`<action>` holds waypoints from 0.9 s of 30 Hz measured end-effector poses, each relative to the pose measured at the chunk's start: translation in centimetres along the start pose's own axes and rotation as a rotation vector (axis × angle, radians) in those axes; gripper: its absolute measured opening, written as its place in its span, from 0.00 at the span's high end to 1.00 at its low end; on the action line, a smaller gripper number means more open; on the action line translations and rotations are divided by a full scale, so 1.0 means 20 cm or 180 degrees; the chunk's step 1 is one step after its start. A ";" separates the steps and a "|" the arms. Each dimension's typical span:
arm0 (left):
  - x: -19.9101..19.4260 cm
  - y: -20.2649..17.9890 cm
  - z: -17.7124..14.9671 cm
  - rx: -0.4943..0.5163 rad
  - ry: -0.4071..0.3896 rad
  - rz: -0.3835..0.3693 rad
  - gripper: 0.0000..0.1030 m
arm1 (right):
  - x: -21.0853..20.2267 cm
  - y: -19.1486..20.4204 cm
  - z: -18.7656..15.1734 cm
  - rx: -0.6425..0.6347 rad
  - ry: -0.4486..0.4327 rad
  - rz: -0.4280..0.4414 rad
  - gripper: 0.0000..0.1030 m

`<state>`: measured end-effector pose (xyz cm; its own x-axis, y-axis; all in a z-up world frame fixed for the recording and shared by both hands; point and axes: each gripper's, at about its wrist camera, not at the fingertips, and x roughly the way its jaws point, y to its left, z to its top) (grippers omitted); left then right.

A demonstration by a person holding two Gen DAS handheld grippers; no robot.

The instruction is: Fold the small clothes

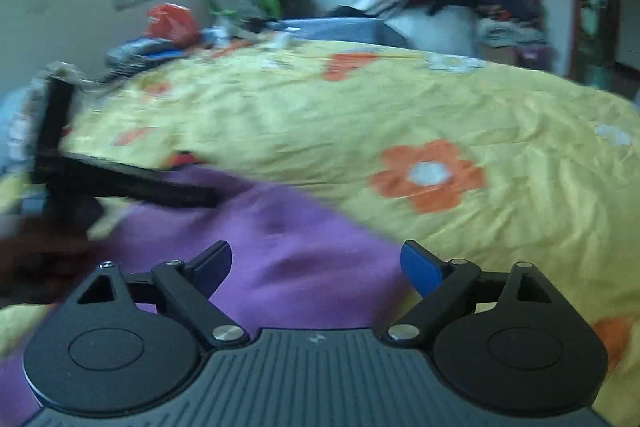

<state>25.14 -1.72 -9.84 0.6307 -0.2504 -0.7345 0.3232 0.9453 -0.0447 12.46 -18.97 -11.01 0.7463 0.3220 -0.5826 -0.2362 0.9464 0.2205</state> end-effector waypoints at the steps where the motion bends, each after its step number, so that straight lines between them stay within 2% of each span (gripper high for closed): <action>1: 0.00 0.00 0.00 0.0000 0.0020 0.0007 0.00 | -0.01 0.05 -0.03 -0.0120 0.0060 -0.0006 0.06; 2: 0.00 0.00 0.00 -0.0005 0.0034 0.0003 0.00 | 0.01 0.09 -0.07 -0.0320 0.0158 -0.0126 0.05; 3: -0.01 0.00 0.01 0.0015 0.0056 -0.0005 0.00 | 0.04 0.10 -0.11 -0.0499 0.0286 -0.0324 0.00; 4: -0.02 0.00 0.00 0.0039 0.0085 -0.0003 0.00 | 0.04 0.04 -0.14 -0.0429 0.0206 -0.0255 0.00; 6: -0.07 0.03 -0.02 -0.0007 0.0248 0.0057 0.00 | 0.02 -0.11 -0.17 0.0132 0.0223 -0.0176 0.00; 7: -0.13 0.05 -0.04 -0.0046 0.0299 0.0074 0.00 | -0.03 -0.14 -0.18 0.0316 0.0175 -0.0259 0.00; 9: -0.26 0.09 -0.10 -0.0066 0.0312 0.0104 0.00 | -0.14 -0.10 -0.21 0.0362 0.0146 -0.0370 0.00; 11: -0.45 0.14 -0.22 -0.0026 0.0299 0.0074 0.00 | -0.25 -0.05 -0.28 0.0382 0.0274 -0.0284 0.00; 14: -0.70 0.13 -0.45 0.0156 0.0326 0.0210 0.00 | -0.43 0.06 -0.45 0.0349 0.0528 -0.0110 0.00; 16: -0.85 0.09 -0.65 0.0237 0.0299 0.0348 0.00 | -0.56 0.13 -0.57 0.0326 0.0559 -0.0253 0.00; 19: -0.94 0.02 -0.86 0.0089 0.0390 0.0465 0.00 | -0.68 0.22 -0.70 0.0392 0.0429 -0.0406 0.00; 21: -1.01 -0.02 -0.94 -0.0027 0.0282 0.0632 0.00 | -0.72 0.30 -0.74 0.0377 0.0318 -0.0452 0.00; 23: -1.05 -0.05 -0.97 -0.0081 0.0259 0.0743 0.00 | -0.70 0.37 -0.77 0.0318 0.0370 -0.0474 0.00; 27: -1.14 -0.09 -1.03 -0.0421 0.0326 0.0815 0.00 | -0.67 0.47 -0.78 0.0275 0.0383 -0.0540 0.00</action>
<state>-4.35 6.58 -6.96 0.6033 0.0156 -0.7974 0.0640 0.9956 0.0679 -9.51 -14.09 -13.30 0.6898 0.1641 -0.7051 -0.0555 0.9831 0.1745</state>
